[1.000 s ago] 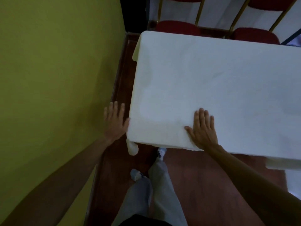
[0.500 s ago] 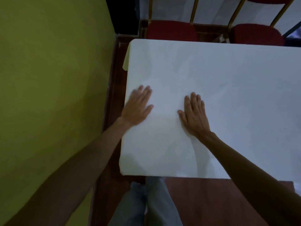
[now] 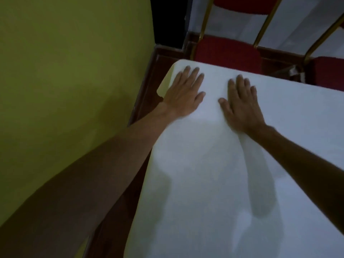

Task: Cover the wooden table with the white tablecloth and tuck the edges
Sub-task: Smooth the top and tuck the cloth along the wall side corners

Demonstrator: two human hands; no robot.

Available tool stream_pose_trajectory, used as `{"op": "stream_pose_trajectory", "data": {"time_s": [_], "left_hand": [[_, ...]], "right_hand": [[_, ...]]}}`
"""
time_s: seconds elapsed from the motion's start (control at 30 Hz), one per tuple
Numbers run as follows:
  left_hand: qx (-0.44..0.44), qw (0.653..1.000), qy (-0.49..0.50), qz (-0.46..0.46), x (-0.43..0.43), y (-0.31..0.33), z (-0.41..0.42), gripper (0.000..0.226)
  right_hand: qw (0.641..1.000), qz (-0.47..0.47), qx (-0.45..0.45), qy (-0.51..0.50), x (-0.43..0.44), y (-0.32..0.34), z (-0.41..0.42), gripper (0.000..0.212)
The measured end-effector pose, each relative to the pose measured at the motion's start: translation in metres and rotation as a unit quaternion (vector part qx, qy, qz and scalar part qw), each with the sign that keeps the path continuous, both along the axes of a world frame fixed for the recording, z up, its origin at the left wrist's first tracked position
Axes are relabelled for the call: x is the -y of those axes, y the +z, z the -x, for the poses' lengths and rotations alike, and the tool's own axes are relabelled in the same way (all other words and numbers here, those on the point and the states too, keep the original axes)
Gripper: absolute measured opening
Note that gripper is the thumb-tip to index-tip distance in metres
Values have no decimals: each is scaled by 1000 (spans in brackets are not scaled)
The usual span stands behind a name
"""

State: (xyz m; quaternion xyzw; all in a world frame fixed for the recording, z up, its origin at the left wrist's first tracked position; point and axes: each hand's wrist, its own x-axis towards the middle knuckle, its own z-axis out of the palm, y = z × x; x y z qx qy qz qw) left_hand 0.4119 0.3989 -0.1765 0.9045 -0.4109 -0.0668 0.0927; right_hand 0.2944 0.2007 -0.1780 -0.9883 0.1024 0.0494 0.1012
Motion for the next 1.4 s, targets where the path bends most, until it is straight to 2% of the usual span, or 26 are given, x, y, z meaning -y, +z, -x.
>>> {"op": "stream_pose_trajectory", "data": {"time_s": [0.1, 0.2, 0.33, 0.47, 0.67, 0.77, 1.03, 1.17, 1.27, 1.4], "left_hand": [[5, 998, 55, -20, -10, -8, -20, 71], [-30, 993, 113, 0, -34, -13, -18, 72], [-36, 992, 123, -3, -67, -14, 15, 74], [-76, 987, 134, 35, -93, -14, 70, 73], [-155, 967, 175, 97, -154, -18, 182, 72], [-199, 959, 170, 106, -182, -19, 230, 73], [-196, 943, 240, 121, -260, -17, 381, 71], [-231, 925, 264, 144, -280, -20, 427, 72], [-221, 926, 265, 153, -292, -32, 449, 60], [-174, 903, 317, 229, -289, -42, 449, 28]], "right_hand": [[1000, 16, -4, 27, -4, -3, -38, 75], [999, 9, -6, 30, -20, -3, -52, 77], [994, 22, -21, 104, -51, 1, -51, 77], [981, 21, -44, 186, -91, 7, -35, 78], [970, 22, -33, 239, -150, 3, 25, 76], [974, 2, -39, 221, -156, 1, 57, 76], [964, 17, -48, 261, -209, -1, 181, 82], [959, 26, -58, 277, -238, 3, 229, 87], [952, 41, -51, 300, -254, 0, 252, 90], [953, 59, -28, 295, -260, -5, 258, 90]]}}
